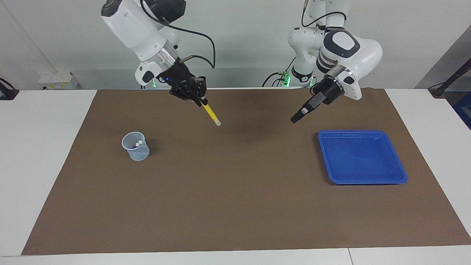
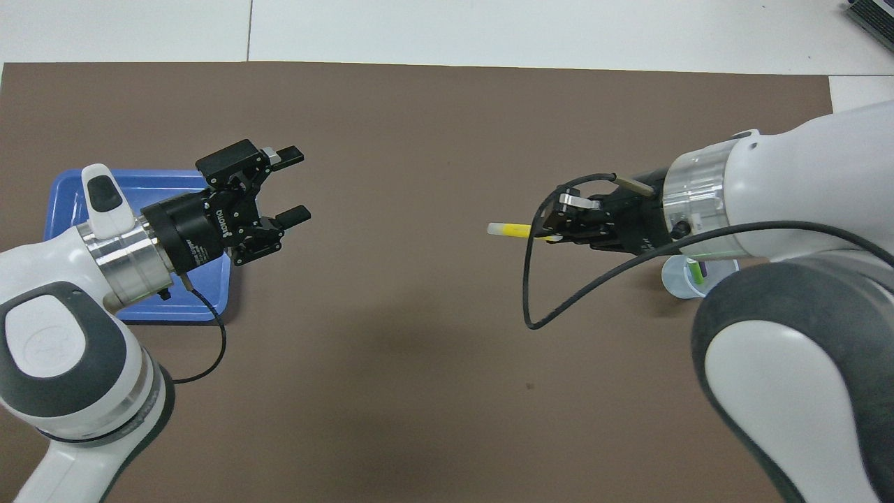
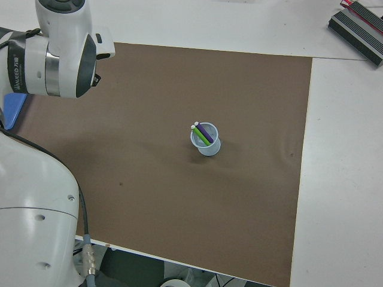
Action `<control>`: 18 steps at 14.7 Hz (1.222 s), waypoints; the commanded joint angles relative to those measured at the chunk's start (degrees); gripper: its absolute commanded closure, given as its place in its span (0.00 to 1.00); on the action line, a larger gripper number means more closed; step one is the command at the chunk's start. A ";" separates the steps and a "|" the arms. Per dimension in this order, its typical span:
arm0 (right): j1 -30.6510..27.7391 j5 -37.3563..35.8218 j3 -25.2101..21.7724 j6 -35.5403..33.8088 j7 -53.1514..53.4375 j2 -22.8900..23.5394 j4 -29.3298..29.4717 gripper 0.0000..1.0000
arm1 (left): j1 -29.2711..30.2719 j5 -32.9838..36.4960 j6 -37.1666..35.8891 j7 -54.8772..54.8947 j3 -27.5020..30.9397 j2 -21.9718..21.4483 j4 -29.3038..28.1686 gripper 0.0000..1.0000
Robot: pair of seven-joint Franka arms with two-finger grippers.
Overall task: Right arm passes pens to left for tray arrangement
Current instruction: 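Lift the yellow pen with the right gripper while the left gripper approaches, then grasp the yellow pen with the left gripper and open the right gripper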
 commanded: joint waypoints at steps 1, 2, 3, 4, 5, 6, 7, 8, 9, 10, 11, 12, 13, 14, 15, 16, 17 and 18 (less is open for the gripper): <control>2.42 3.82 -0.01 7.46 9.12 -0.46 -2.39 1.00 | -3.25 -5.67 4.51 -0.61 0.79 -1.31 -1.48 0.00; 4.00 3.92 -0.01 9.48 12.55 -0.46 -2.57 1.00 | -3.43 -5.85 4.51 -0.61 0.70 -1.39 -1.48 0.00; 5.23 3.92 -0.01 11.77 16.59 -0.46 -2.92 1.00 | -3.43 -6.29 4.51 -0.69 0.70 -1.48 -1.57 0.00; 6.12 4.00 -0.01 13.70 19.06 -0.38 -3.10 1.00 | -3.61 -8.21 5.12 -0.70 0.70 -1.74 -2.18 0.00; 6.82 4.09 -0.01 14.77 19.96 -0.29 -3.19 1.00 | -4.83 -10.14 6.60 -0.61 0.44 -1.83 -2.79 0.00; 7.44 4.27 -0.01 15.65 20.40 -0.20 -3.19 1.00 | -6.58 -10.51 8.27 -0.61 0.44 -1.75 -2.80 0.02; 8.40 4.27 -0.01 16.96 21.88 -0.11 -3.19 1.00 | -7.20 -11.65 9.07 -0.52 0.35 -1.57 -2.71 0.03; 10.06 4.36 -0.01 19.24 24.60 0.06 -3.19 1.00 | -7.65 -14.09 9.25 -0.43 0.26 -1.66 -2.71 0.03; 11.47 4.36 -0.01 22.57 27.67 0.59 -3.28 1.00 | -8.69 -15.16 9.86 -0.43 0.18 -1.57 -2.71 0.03; 12.70 4.36 -0.01 25.65 29.96 1.20 -3.28 1.00 | -9.66 -15.61 11.00 -0.43 0.09 -1.40 -2.71 0.03; 12.98 4.36 -0.01 27.16 30.59 1.56 -3.36 1.00 | -10.89 -17.00 11.97 -0.34 0.00 -1.39 -2.71 0.03; 13.07 4.36 -0.01 27.52 30.69 2.26 -3.28 1.00 | -11.95 -18.50 12.67 -0.26 0.00 -1.31 -2.63 0.03; 13.16 4.27 0.07 28.48 30.78 2.78 -3.19 1.00 | -12.30 -18.86 13.29 -0.26 0.00 -1.22 -2.36 0.04; 14.29 4.36 0.07 29.97 30.78 3.31 -3.28 1.00 | -12.40 -18.86 13.56 -0.26 -0.09 -1.13 -2.36 0.07; 15.08 4.36 0.07 30.85 30.86 3.75 -3.28 1.00 | -12.83 -18.86 13.82 -0.34 -0.26 -1.13 -2.36 0.11; 15.18 4.36 0.07 31.21 30.86 4.19 -3.28 1.00 | -13.18 -18.86 14.35 -0.34 -0.26 -1.13 -2.36 0.19; 15.18 4.36 0.07 31.13 30.78 4.20 -3.28 1.00 | -13.19 -18.86 14.70 -0.34 -0.35 -1.04 -2.27 0.31; 15.18 4.36 0.07 31.13 30.78 4.28 -3.28 1.00 | -13.19 -18.86 14.79 -0.26 -0.35 -1.04 -2.19 0.40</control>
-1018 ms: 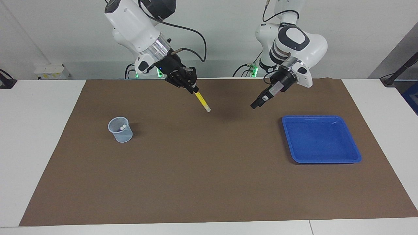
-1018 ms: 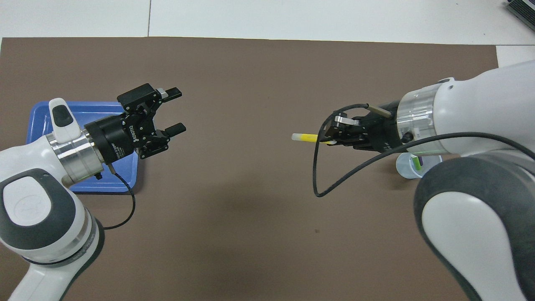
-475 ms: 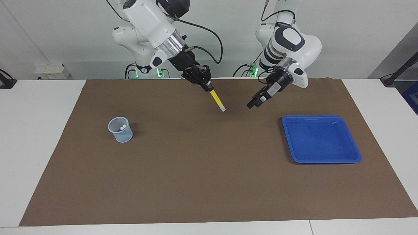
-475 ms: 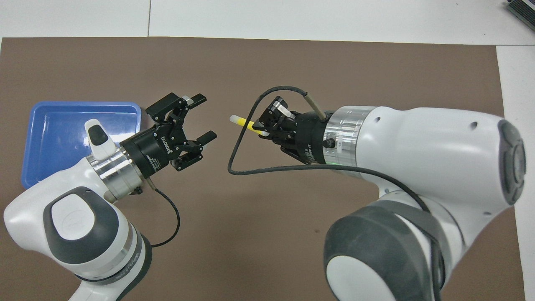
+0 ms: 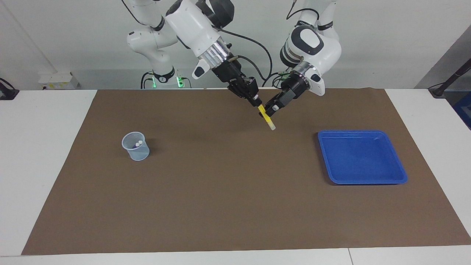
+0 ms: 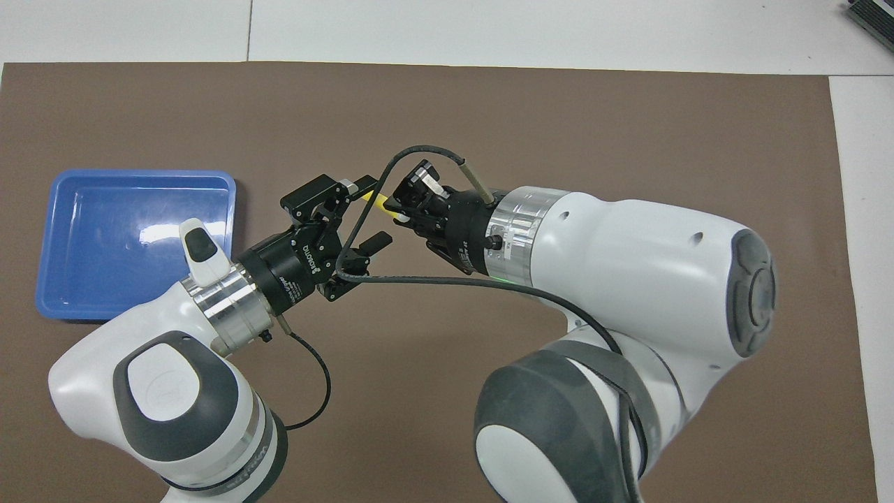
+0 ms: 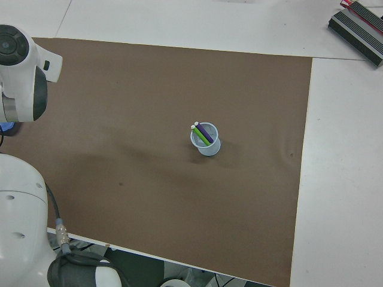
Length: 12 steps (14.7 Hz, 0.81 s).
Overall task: Right arm passes pens to left for tray arrangement
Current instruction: 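Grasp the yellow pen with the left gripper and open the right gripper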
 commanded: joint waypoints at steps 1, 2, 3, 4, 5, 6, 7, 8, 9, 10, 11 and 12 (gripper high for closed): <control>0.13 1.53 0.02 1.10 0.13 0.08 -0.04 1.00 | -1.11 -1.21 1.81 -0.03 0.31 -0.95 -0.87 0.48; 0.04 1.53 0.02 1.01 0.13 0.08 -0.03 1.00 | -1.19 -1.21 1.90 -0.03 0.31 -0.95 -0.87 0.58; 0.04 1.53 0.02 1.01 0.13 0.08 -0.03 1.00 | -1.20 -1.21 1.90 -0.12 0.31 -0.95 -0.79 0.69; 0.04 1.53 0.02 1.01 0.04 0.08 -0.03 1.00 | -1.20 -1.12 1.99 -0.03 0.40 -0.86 -0.79 0.78; -0.04 1.53 0.02 1.01 0.04 0.17 0.05 1.00 | -1.20 -1.12 1.99 0.23 0.40 -0.86 -0.79 0.86; -0.04 1.53 0.02 1.01 0.04 0.17 0.05 1.00 | -1.20 -1.12 2.25 0.23 0.31 -0.86 -0.79 0.93; -0.04 1.45 0.02 1.01 0.04 0.17 0.05 1.00 | -1.28 -1.03 3.13 0.23 0.14 -0.78 -0.70 1.00; -0.04 1.53 0.02 1.01 0.04 0.17 0.05 1.00 | -1.28 -1.03 3.57 0.23 -0.39 -0.34 -0.61 1.00; -0.13 1.53 0.02 1.01 -0.05 0.17 0.05 1.00 | -1.28 -1.03 4.18 0.23 -0.65 -0.34 -0.52 1.00; -0.22 1.45 0.02 0.84 -0.05 0.17 -0.03 1.00 | -1.63 -1.03 4.62 0.32 -0.65 -0.25 -0.52 1.00; -0.48 1.53 0.02 0.31 -0.05 0.17 0.05 1.00 | -1.98 -0.77 4.72 1.36 -0.65 -0.25 -0.44 1.00; -0.57 1.53 0.02 0.05 -0.05 0.08 -0.03 1.00 | -2.07 -0.77 4.72 3.03 -0.65 -0.16 -0.44 1.00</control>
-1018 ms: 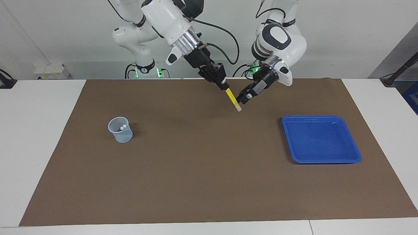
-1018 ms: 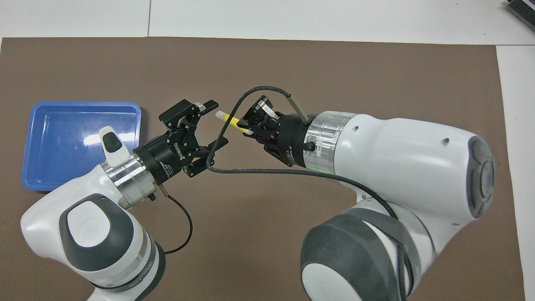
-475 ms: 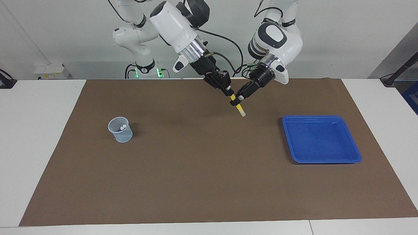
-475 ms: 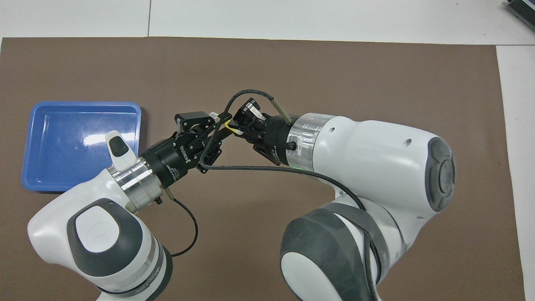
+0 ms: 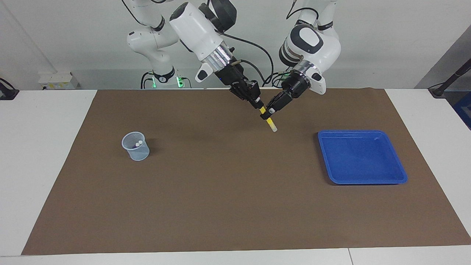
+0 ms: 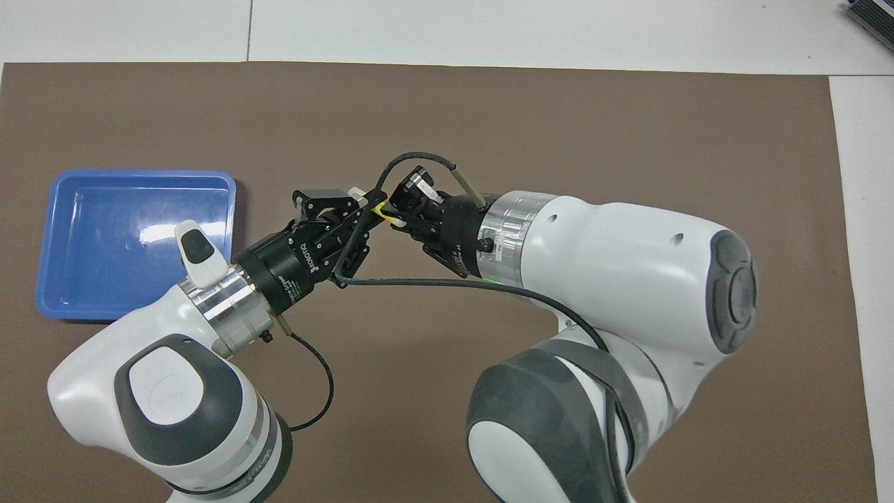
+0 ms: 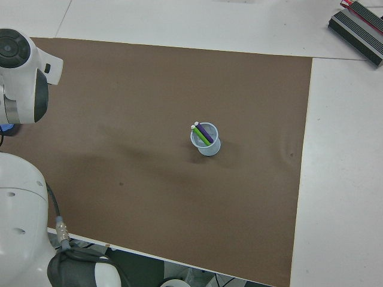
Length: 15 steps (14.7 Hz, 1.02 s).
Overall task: Right arm passes pens to left for tray arrangement
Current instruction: 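Grasp the yellow pen with the left gripper and open the right gripper, then carry the pen over the tray with the left gripper while the right gripper retreats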
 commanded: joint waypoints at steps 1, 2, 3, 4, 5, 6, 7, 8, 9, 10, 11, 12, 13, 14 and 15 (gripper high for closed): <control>-0.79 1.48 0.01 -0.43 0.04 -0.18 0.51 0.88 | -1.79 -0.22 1.78 4.91 -0.19 -0.13 -0.98 1.00; -0.70 1.48 -0.08 -0.70 0.04 -0.18 0.60 0.26 | -1.70 -0.22 1.51 4.92 -0.19 -0.22 -0.98 1.00; -0.70 1.40 -0.08 -0.87 -0.22 -0.44 0.60 0.00 | -1.70 -0.13 1.16 4.92 -0.19 -0.22 -0.98 1.00; -0.70 1.40 -0.08 -1.31 -0.14 -0.70 0.60 0.00 | -1.53 0.04 0.99 5.01 -0.11 -0.22 -0.98 1.00; -0.96 1.22 -0.26 -3.75 -0.66 -0.88 0.69 0.00 | -1.35 0.22 0.81 5.01 -0.10 -0.22 -0.98 1.00; -2.01 0.35 -0.26 -6.82 -1.19 -0.97 1.04 0.00 | -1.26 0.40 0.81 5.01 -0.10 -0.22 -0.98 1.00; -3.24 0.34 -0.34 -9.81 -3.19 -1.40 1.13 0.00 | -1.17 0.48 0.72 5.01 -0.10 -0.22 -0.98 1.00; -4.38 0.26 -0.35 -13.06 -6.17 -2.19 1.13 0.00 | -1.09 0.57 0.55 5.01 -0.10 -0.22 -0.98 1.00; -5.96 0.08 -0.52 -17.44 -10.03 -2.54 1.13 0.00 | -1.00 0.57 0.20 5.01 -0.10 -0.31 -1.06 1.00; -7.89 -0.88 -0.61 -21.84 -14.42 -2.98 1.13 0.00 | -1.00 0.57 0.02 5.01 -0.02 -0.31 -1.06 1.00; -9.47 -3.24 -0.52 -25.10 -19.16 -3.25 1.13 0.00 | -0.74 0.83 -0.33 5.01 -0.02 -0.31 -1.06 1.00; -10.71 -6.57 -0.52 -28.18 -23.47 -3.51 1.04 0.00 | -0.39 1.36 -0.94 5.01 -0.02 -0.39 -1.06 1.00; -11.76 -10.08 -0.52 -30.65 -27.08 -4.04 0.78 0.00 | 0.14 2.23 -1.82 5.01 -0.02 -0.48 -1.24 1.00; -12.91 -13.77 -0.52 -33.11 -30.34 -4.30 0.52 0.00 | 0.67 3.64 -3.13 5.01 0.07 -0.57 -1.33 1.00; -14.22 -17.03 -0.43 -35.57 -33.16 -4.92 0.34 0.00 | 1.63 5.13 -4.63 5.01 0.07 -0.83 -1.68 1.00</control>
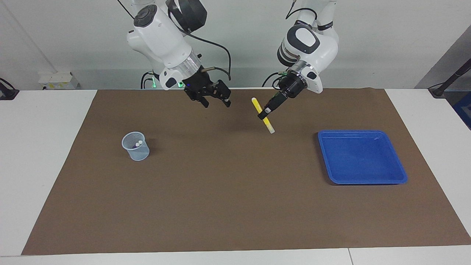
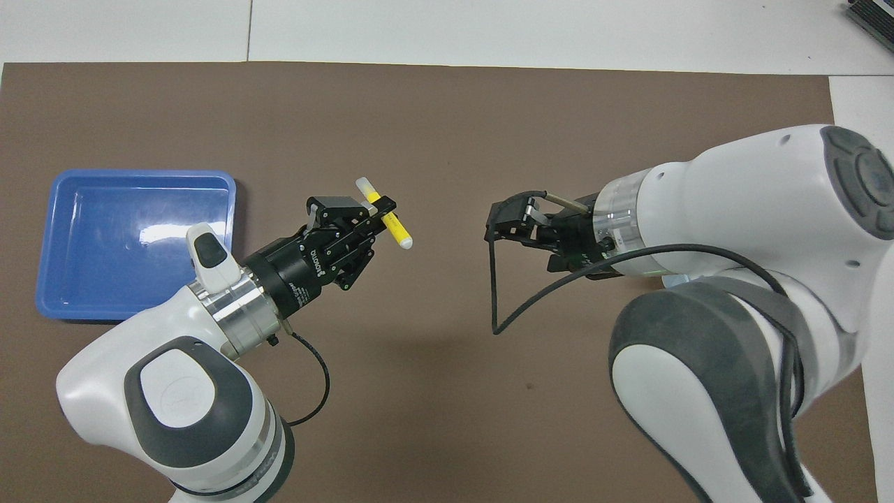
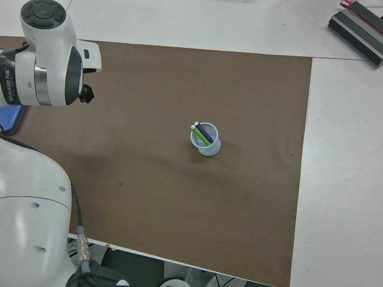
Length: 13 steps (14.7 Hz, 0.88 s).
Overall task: Right arm passes pens to left for tray arrangement
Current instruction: 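Carry the pen over the tray with the left gripper while the right gripper retreats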
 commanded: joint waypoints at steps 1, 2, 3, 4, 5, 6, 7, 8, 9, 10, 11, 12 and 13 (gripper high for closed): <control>-3.18 -8.31 0.63 -4.93 -9.50 -1.80 -1.23 0.00 | 3.34 5.27 -6.46 0.55 0.25 -1.20 -1.40 1.00; -3.89 -10.60 0.63 -5.12 -14.32 -1.97 -1.85 0.00 | 5.96 9.13 -11.01 0.55 0.43 -1.29 -1.40 1.00; -4.42 -12.19 0.63 -5.12 -18.63 -2.24 -2.46 0.00 | 8.60 11.69 -15.06 0.55 0.34 -1.38 -1.40 1.00; -5.38 -13.77 0.63 -4.95 -22.76 -2.59 -3.51 0.00 | 10.37 13.54 -18.06 0.55 0.43 -1.64 -1.48 1.00; -6.69 -15.26 0.63 -4.16 -26.55 -3.11 -5.00 0.00 | 12.04 15.91 -20.61 0.64 0.34 -1.64 -1.48 1.00; -8.45 -16.32 0.63 -3.63 -29.80 -3.20 -6.15 0.00 | 13.88 18.02 -23.68 0.64 0.43 -1.64 -1.48 1.00; -10.29 -16.68 0.63 -3.10 -32.19 -3.12 -6.77 0.00 | 15.64 20.30 -26.76 0.81 0.43 -1.64 -1.48 1.00; -11.61 -17.21 0.63 -2.92 -33.08 -2.77 -7.38 0.00 | 17.57 22.94 -29.66 1.16 0.34 -1.56 -1.40 1.00; -12.58 -18.00 0.63 -2.05 -33.09 -2.59 -8.43 0.00 | 19.50 25.23 -32.82 1.60 0.34 -1.38 -1.40 1.00; -13.03 -18.26 0.63 -0.39 -32.74 -2.59 -10.18 0.00 | 21.44 26.82 -35.38 2.65 0.34 -1.21 -1.22 1.00; -13.82 -18.27 0.63 0.50 -32.48 -2.50 -11.25 0.00 | 23.02 27.18 -37.32 4.31 0.34 -1.03 -1.22 1.00; -15.13 -18.27 0.63 0.68 -31.78 -1.72 -11.60 0.00 | 24.52 27.27 -39.34 6.16 0.34 -0.85 -1.31 1.00; -15.93 -18.79 0.63 0.68 -30.99 -0.67 -11.61 0.00 | 25.66 27.79 -40.66 7.74 0.34 -0.77 -1.31 1.00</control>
